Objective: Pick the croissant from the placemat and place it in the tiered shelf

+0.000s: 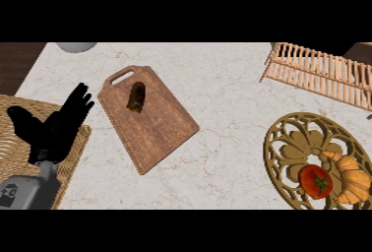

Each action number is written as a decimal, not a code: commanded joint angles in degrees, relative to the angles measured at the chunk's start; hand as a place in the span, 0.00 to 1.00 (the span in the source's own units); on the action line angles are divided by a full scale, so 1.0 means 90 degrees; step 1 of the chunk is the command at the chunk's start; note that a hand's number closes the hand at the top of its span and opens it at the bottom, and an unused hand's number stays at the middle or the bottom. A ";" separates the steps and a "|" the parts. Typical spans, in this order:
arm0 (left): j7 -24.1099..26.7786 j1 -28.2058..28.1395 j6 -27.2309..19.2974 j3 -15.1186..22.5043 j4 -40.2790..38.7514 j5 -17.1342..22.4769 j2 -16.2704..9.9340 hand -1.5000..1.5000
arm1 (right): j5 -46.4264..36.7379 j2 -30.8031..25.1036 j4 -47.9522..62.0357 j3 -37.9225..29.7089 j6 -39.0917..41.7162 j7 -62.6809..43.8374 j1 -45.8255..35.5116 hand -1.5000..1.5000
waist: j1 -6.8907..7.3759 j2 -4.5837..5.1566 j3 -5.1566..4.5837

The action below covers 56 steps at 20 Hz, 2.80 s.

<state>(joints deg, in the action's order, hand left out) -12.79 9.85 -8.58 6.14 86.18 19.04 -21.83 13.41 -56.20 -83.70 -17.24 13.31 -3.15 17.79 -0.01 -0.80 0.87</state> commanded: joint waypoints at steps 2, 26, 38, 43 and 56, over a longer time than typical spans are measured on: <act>-0.0459 -0.0406 -0.0140 0.0134 -0.0905 -0.0026 0.0197 0.50 | -0.0353 0.0079 -0.0584 0.0557 -0.0418 -0.1168 -0.0193 0.00 | 0.0064 0.0173 -0.0123; -0.0328 -0.0698 0.0062 0.0066 -0.0831 -0.0152 0.0362 0.50 | -0.2105 0.0909 -0.1382 0.2013 -0.1482 -0.2965 -0.0396 0.00 | 0.0015 0.0132 -0.0101; -0.0417 -0.0851 -0.0005 0.0083 -0.0565 -0.0239 0.0479 0.50 | -0.2907 0.1085 -0.0738 0.2270 -0.1788 -0.3161 -0.0787 0.00 | 0.0093 0.0117 -0.0095; -0.0364 -0.0959 0.0082 0.0070 -0.0601 -0.0277 0.0456 0.50 | -0.3228 0.1635 -0.0382 0.2514 -0.2235 -0.2963 -0.1029 0.00 | 0.0161 0.0131 -0.0089; -0.0465 -0.0660 0.0157 -0.0029 -0.0803 -0.0294 0.0510 0.50 | -0.3731 0.1555 0.0570 0.3384 -0.1324 -0.1844 -0.1608 1.00 | 0.0175 0.0169 -0.0095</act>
<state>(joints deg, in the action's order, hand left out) -14.99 10.02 -6.85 5.84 86.76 16.19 -17.82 -18.23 -41.55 -80.20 9.92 -1.53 -23.33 4.13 1.32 -0.75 1.10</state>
